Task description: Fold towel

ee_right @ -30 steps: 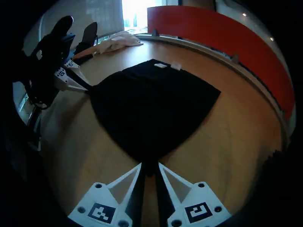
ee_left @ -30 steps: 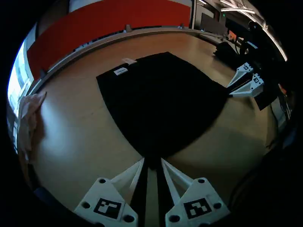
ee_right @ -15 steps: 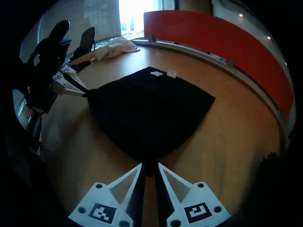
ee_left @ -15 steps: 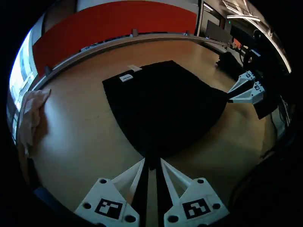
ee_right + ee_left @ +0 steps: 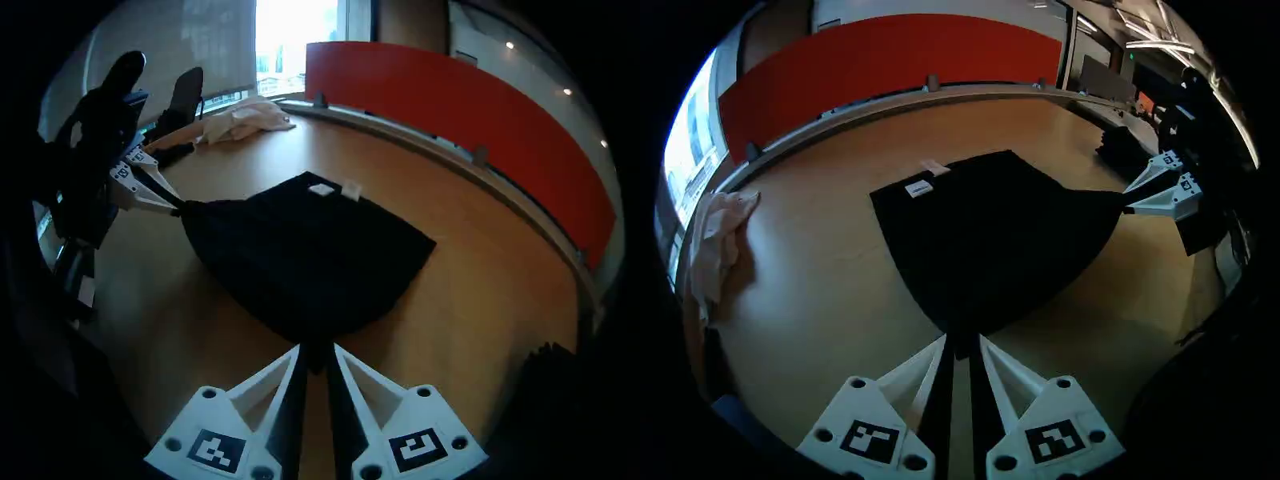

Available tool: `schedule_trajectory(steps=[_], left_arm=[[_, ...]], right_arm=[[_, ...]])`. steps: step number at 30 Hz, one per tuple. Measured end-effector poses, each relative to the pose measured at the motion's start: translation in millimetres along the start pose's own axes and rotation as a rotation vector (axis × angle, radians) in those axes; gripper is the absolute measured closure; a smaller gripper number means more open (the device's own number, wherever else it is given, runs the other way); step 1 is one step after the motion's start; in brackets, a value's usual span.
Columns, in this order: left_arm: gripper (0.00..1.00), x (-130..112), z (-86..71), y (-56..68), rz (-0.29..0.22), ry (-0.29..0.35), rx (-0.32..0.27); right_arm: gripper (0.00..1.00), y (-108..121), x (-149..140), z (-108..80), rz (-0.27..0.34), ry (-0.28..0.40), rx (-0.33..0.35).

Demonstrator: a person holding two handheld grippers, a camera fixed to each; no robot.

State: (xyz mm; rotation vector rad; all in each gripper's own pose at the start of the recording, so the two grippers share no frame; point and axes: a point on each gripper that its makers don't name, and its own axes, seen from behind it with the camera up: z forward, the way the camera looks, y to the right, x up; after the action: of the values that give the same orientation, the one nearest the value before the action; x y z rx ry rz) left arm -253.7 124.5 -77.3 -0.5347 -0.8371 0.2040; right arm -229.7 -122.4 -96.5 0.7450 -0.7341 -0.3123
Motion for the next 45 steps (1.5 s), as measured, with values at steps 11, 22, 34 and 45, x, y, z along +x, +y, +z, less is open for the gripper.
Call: schedule_trajectory(steps=[11, 22, 34, 45], left_arm=[[0.88, 15, -24.6, 7.3, -0.024, 0.025, -0.007], [0.88, 27, -45.9, 11.5, -0.036, 0.049, -0.002], [0.88, 31, -59.3, 14.6, -0.047, 0.056, -0.001], [0.88, 44, -71.8, 14.9, -0.046, 0.070, -0.004]], right_arm=[[0.85, 2, 19, -22.4, -0.013, 0.029, -0.014], [0.85, -3, 36, -41.4, -0.016, 0.052, -0.018], [0.85, -9, 40, -53.9, -0.020, 0.057, -0.013], [0.85, -12, 50, -68.7, -0.038, 0.060, -0.002]])
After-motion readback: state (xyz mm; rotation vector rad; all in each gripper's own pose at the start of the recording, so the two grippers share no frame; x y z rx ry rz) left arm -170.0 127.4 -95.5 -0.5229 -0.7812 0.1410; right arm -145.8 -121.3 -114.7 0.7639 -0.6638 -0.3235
